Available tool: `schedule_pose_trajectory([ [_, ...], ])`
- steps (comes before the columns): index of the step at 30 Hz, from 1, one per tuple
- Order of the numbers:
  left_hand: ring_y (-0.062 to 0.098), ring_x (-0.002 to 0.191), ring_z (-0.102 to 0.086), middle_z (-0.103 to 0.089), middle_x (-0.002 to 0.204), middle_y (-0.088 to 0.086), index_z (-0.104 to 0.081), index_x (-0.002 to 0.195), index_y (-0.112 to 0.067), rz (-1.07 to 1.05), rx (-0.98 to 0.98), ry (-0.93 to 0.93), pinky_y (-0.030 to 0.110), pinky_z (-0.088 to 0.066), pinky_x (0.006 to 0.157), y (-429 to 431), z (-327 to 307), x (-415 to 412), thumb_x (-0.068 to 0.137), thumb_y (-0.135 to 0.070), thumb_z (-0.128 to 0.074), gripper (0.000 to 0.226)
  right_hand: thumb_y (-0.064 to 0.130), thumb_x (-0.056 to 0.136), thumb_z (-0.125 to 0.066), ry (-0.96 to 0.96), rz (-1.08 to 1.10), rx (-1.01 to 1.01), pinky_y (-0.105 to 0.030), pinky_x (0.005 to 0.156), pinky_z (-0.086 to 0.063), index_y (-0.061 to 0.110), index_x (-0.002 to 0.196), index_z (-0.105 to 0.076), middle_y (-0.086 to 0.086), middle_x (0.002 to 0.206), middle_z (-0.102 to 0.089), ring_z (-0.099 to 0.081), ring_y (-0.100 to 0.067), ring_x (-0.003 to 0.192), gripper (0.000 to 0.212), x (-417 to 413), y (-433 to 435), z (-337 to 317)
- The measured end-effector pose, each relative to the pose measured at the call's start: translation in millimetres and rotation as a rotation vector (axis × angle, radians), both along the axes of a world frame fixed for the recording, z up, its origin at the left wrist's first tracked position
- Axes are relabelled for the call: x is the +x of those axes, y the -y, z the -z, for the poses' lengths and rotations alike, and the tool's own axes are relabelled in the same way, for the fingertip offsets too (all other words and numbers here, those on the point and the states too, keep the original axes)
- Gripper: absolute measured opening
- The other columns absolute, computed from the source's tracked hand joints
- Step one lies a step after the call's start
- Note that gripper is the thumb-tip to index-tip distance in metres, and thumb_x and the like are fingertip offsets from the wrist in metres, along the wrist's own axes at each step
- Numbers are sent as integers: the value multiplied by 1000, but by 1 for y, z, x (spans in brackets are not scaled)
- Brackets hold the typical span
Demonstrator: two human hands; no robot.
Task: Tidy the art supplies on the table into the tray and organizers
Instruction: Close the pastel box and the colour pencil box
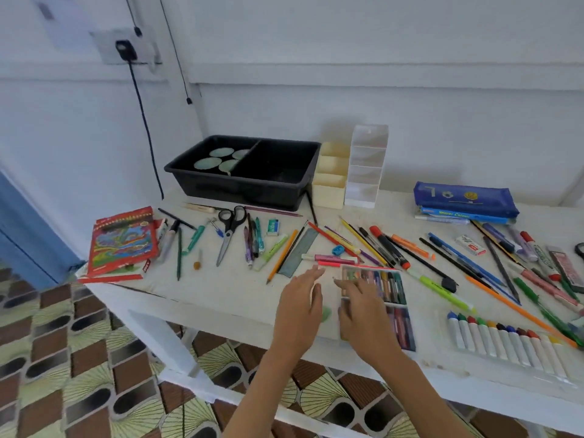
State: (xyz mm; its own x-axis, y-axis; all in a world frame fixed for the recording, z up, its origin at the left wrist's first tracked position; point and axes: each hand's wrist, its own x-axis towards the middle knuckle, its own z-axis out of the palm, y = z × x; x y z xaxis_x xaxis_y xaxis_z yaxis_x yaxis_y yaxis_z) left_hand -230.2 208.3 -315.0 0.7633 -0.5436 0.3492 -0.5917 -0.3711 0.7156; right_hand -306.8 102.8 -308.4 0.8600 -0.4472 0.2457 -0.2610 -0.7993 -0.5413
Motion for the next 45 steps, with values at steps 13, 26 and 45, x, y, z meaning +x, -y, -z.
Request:
schedule_pose_trajectory([
  [13,12,110,-51,-60,115,-4,-59,119,-16,-560,-149,-41,27,-39,98,-165,-4,116,95,-8,-48,27,5,91,-48,13,-362,113,-24,96,-34,17,122,-57,-1,116,-56,-44,-17,113,34,154,-124,-4],
  [26,31,117,-48,-51,127,15,-45,133,-9,-789,133,-99,47,-42,96,-270,9,236,91,-44,-49,55,32,91,-55,-79,-405,30,-31,101,-28,23,134,-43,1,130,-48,-36,-18,122,45,296,-212,-6],
  [45,20,146,0,-25,154,4,-31,144,-28,-605,1,-182,33,4,114,-254,16,252,81,-62,-41,72,42,83,-66,41,-308,169,-38,111,-10,29,141,-33,5,141,-36,-28,-11,132,68,315,-195,9],
])
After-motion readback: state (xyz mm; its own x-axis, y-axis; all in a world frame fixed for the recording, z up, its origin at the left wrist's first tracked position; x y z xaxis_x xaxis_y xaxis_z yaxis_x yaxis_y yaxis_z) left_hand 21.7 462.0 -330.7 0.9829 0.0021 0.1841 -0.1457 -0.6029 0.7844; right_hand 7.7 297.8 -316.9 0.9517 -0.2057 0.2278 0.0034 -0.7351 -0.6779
